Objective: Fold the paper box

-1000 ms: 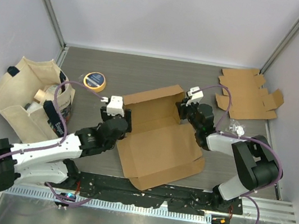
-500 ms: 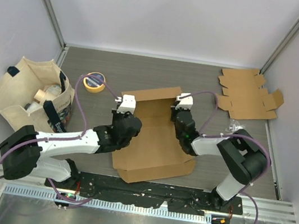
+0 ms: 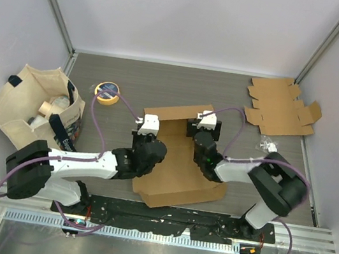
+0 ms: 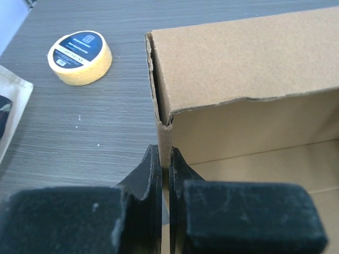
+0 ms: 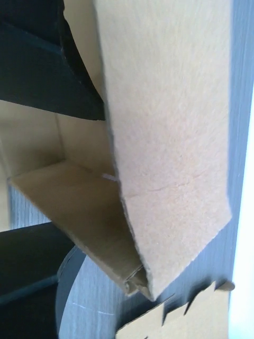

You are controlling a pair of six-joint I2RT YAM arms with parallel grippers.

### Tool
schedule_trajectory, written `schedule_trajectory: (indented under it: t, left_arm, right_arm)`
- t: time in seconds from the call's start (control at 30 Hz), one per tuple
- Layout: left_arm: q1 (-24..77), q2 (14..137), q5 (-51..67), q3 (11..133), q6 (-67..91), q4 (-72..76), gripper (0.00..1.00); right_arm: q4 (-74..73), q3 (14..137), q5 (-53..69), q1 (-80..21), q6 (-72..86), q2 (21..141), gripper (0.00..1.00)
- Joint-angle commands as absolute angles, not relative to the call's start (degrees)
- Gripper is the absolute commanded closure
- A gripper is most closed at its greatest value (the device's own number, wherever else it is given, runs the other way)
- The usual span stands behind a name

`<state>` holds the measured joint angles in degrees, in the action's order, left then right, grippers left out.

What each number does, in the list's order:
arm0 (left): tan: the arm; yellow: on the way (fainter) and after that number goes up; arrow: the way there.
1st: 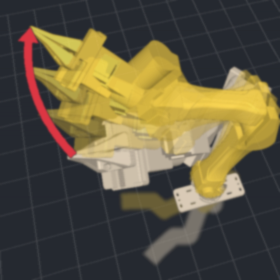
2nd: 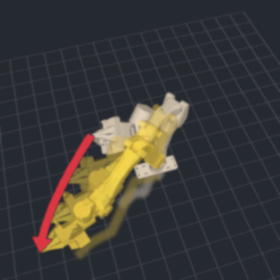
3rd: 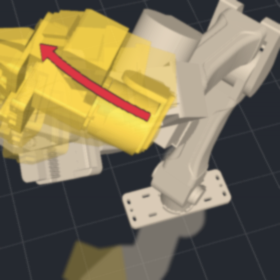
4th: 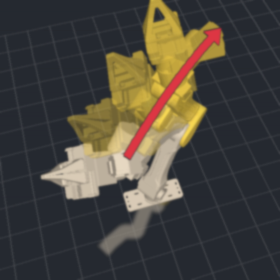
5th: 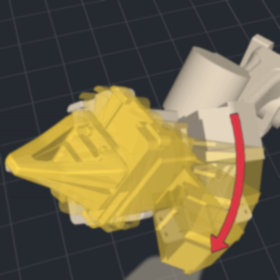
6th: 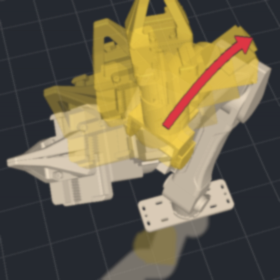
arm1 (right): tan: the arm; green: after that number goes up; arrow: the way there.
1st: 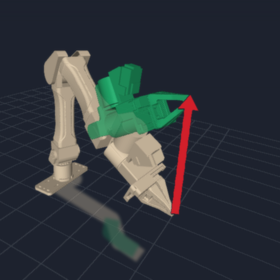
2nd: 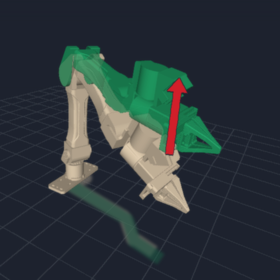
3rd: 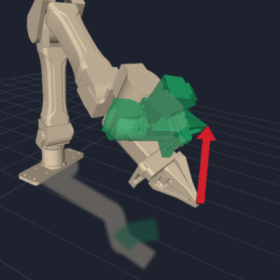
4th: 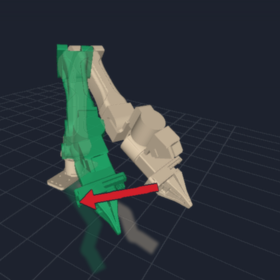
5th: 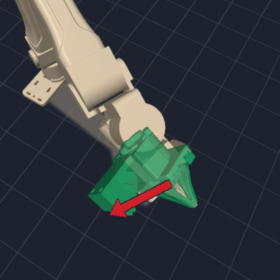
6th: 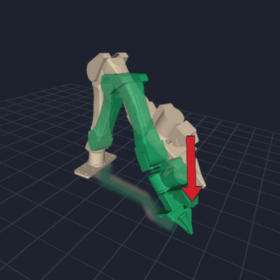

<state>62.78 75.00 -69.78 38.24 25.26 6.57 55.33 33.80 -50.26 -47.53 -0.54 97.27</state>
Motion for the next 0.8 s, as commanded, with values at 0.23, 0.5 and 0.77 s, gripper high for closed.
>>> schedule_trajectory:
  t: [0.23,0.5,0.77]
  left_arm:
    - [63.4,74.0,-66.4,36.9,29.9,12.2,1.00]
    - [62.9,74.6,-64.3,37.9,31.6,8.9,1.00]
    - [62.6,74.8,-63.5,38.1,34.2,6.5,0.97]
  right_arm:
    - [2.0,36.8,-19.9,-43.2,15.6,67.1,0.13]
    - [-8.1,36.0,-14.7,-32.8,21.3,55.1,0.10]
    - [-16.9,39.0,-15.1,-31.4,26.1,54.2,0.10]
